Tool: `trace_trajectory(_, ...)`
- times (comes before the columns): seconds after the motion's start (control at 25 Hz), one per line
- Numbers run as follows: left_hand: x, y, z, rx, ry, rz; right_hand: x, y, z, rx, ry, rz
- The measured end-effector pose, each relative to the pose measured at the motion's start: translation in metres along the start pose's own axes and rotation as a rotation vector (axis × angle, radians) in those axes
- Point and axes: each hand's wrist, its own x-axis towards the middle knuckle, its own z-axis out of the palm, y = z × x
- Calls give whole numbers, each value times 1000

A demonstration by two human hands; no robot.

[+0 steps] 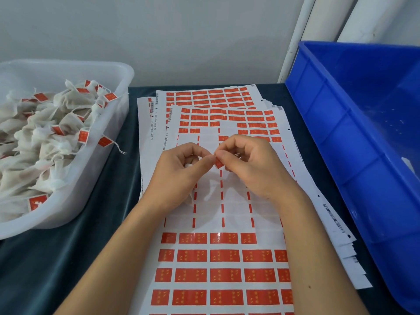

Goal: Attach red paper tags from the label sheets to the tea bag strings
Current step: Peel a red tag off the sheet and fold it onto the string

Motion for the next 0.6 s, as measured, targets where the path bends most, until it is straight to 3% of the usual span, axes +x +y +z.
trace_trajectory(0.6,-4,2,1,75,0,34,0,2,3,29,-1,23)
